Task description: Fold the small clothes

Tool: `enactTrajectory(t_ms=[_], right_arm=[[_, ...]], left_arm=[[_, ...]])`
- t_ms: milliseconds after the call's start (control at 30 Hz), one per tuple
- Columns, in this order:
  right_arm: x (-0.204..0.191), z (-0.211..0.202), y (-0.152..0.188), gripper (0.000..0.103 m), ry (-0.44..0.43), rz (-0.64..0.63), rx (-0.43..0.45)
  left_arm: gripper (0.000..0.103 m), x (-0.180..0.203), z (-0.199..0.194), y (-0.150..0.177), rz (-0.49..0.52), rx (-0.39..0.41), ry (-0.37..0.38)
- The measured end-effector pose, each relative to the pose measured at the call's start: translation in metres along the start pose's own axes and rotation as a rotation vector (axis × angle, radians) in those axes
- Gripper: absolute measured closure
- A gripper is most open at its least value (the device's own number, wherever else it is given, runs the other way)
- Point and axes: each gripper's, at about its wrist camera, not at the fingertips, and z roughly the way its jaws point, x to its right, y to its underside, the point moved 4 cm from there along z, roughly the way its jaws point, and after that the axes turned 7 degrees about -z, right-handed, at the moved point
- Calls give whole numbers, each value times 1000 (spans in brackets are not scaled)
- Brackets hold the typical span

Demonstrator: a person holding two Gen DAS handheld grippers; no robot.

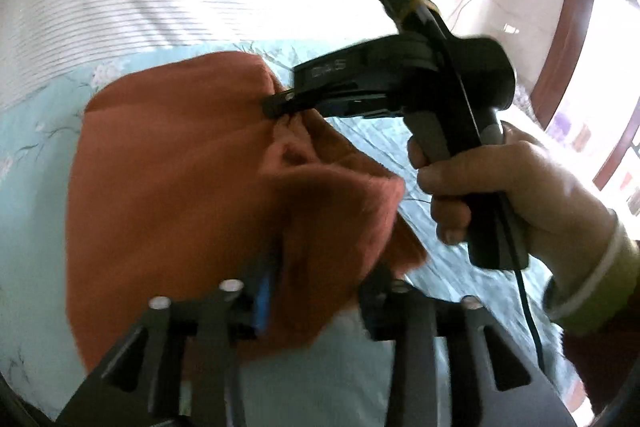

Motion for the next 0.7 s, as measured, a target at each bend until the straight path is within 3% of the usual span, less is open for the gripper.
enactTrajectory(t_ms=[67, 100, 133, 267, 367, 500, 633, 700], right_arm=[[0, -13, 3, 37, 17, 20, 25], [-1, -20, 6, 19, 13, 31, 35], [-3, -24, 9, 12, -1, 34, 41], [-14, -25, 26, 12, -75, 39, 4], [-18, -15, 33, 12, -86, 29, -34], [-11, -4, 37, 12, -103, 42, -59], [-7, 4, 35, 14, -190, 83, -71], [-1, 10, 35, 23, -193, 98, -82]], left_arm=[[39, -11, -18, 4, -20, 13, -3], [35, -20, -28, 6, -40, 24, -6], [31, -29, -36, 7, -61, 33, -13], [21, -79, -57, 3, -185, 48, -45], [21, -124, -48, 0, -313, 11, -59], [21, -161, -25, -4, -440, -52, 10], [21, -181, 1, -7, -496, -83, 33], [21, -190, 19, -12, -520, -93, 81]])
